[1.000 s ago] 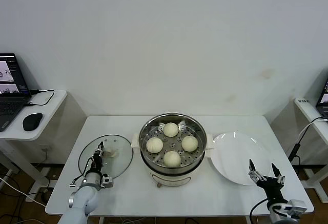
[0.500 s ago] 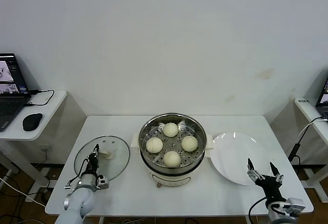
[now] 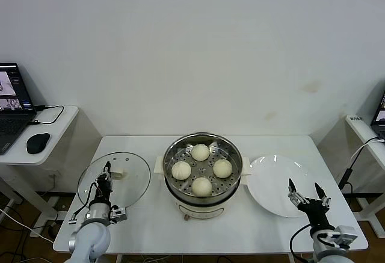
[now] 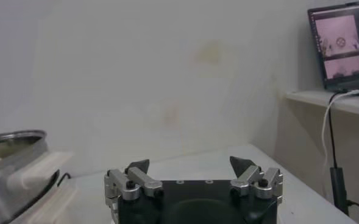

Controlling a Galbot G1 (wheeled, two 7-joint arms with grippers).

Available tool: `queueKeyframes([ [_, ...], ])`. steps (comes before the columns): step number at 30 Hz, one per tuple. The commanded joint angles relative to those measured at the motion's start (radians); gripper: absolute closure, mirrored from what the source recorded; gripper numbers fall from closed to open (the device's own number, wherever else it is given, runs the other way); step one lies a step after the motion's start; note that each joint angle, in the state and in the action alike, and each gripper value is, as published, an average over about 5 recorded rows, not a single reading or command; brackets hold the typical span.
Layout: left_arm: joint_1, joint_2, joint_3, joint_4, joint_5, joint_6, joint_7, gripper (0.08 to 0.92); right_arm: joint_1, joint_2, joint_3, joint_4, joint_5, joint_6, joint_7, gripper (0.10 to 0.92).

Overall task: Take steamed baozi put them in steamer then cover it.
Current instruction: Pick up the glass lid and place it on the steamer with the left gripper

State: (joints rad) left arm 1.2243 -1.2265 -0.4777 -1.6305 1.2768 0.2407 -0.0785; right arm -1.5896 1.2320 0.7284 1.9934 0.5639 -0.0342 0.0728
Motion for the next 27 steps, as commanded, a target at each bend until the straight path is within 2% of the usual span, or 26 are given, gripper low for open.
queueKeyframes([
  [1, 0.212, -0.026, -0.002, -0.396, 0.19, 0.233, 0.114, 0.853, 0.019, -0.007, -0.008, 0.006, 0.005, -0.008, 0.001, 0.203],
  [4, 0.228, -0.047, 0.008, -0.455, 0.298, 0.288, 0.16, 0.853, 0.03, -0.011, -0.016, -0.002, 0.007, -0.013, 0.002, 0.202],
  [10, 0.179, -0.101, 0.014, -0.522, 0.361, 0.343, 0.217, 0.853, 0.051, -0.009, -0.036, -0.023, -0.001, -0.029, 0.007, 0.203],
  [16, 0.147, -0.134, 0.061, -0.59, 0.341, 0.354, 0.231, 0.853, 0.069, 0.005, -0.046, -0.02, -0.031, -0.061, 0.016, 0.202],
  [21, 0.106, -0.165, 0.136, -0.564, 0.333, 0.354, 0.227, 0.853, 0.071, 0.03, -0.043, -0.013, -0.061, -0.077, 0.017, 0.203],
  [27, 0.044, -0.194, 0.231, -0.465, 0.337, 0.353, 0.228, 0.853, 0.062, 0.057, -0.029, -0.008, -0.081, -0.078, 0.014, 0.203],
])
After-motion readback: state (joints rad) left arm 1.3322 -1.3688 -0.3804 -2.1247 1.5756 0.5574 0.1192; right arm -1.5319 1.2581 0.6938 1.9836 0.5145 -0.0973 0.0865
